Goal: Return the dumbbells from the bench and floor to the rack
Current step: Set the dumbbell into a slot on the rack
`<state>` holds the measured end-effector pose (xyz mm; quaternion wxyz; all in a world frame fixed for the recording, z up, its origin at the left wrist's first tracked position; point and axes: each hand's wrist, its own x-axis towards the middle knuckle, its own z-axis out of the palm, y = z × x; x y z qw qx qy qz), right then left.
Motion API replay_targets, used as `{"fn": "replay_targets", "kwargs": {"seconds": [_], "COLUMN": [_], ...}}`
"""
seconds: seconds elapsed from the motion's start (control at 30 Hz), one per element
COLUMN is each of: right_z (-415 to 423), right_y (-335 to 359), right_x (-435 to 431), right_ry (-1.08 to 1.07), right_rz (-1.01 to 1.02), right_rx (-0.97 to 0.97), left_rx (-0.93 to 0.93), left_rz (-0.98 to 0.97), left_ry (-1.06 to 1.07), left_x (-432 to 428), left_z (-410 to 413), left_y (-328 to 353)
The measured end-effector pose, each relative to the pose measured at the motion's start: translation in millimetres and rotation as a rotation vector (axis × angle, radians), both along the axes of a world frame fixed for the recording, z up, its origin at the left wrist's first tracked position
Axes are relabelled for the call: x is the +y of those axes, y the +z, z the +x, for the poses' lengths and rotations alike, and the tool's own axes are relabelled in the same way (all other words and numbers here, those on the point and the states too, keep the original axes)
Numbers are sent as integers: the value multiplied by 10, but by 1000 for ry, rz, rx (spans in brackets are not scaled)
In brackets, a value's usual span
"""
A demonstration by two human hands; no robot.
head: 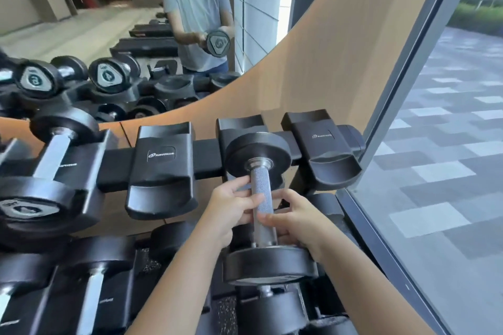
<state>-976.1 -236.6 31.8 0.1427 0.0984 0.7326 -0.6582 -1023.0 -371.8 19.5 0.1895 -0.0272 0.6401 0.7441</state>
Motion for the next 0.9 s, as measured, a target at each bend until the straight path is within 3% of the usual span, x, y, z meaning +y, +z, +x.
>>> {"fn": "replay_targets", "kwargs": {"seconds": [0.47, 0.9], "right_z": [-1497, -2136], "right_y": [-102, -353], "right_x": [221, 263], "right_ry": [65, 71], "right_rz": [98, 58], "right_rx": [51, 58], "left_rx": [7, 30], "left_rz": [1, -36], "left_ry": [126, 210], "left_x": [271, 334], "left_z": [-1329, -1891], "left_y": [1, -201]}}
